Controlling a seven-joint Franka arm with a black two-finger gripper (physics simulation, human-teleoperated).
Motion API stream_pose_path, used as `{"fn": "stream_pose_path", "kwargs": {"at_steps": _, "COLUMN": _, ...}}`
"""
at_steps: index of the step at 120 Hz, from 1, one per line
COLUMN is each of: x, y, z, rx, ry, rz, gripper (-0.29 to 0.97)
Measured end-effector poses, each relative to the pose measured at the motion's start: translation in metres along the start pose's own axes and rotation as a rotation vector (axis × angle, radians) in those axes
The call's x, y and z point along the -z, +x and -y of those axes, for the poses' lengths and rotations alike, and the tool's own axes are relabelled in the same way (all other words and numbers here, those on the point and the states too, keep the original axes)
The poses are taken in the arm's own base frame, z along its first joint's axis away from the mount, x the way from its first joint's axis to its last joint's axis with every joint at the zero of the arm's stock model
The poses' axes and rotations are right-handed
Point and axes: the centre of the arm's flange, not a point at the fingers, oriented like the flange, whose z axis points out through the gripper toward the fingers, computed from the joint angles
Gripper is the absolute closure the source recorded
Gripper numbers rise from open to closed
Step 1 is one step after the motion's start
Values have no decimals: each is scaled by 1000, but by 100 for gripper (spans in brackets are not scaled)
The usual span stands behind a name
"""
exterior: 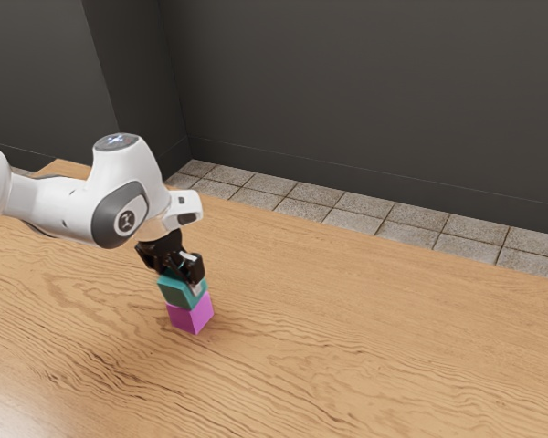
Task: Pick up the blue block with one arm, and put the blue block on the pink block with one arm
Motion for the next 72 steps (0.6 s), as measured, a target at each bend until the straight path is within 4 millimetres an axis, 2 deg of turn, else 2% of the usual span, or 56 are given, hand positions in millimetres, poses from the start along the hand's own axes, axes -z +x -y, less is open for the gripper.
{"fn": "stream_pose_path", "kwargs": {"at_steps": 23, "x": -2, "y": 0, "z": 7, "rx": 13, "ry": 3, "rz": 3, "gripper": 32}}
{"fn": "stream_pose_path", "kwargs": {"at_steps": 72, "x": -6, "y": -1, "z": 4, "rx": 0, "ry": 4, "rz": 12, "gripper": 32}}
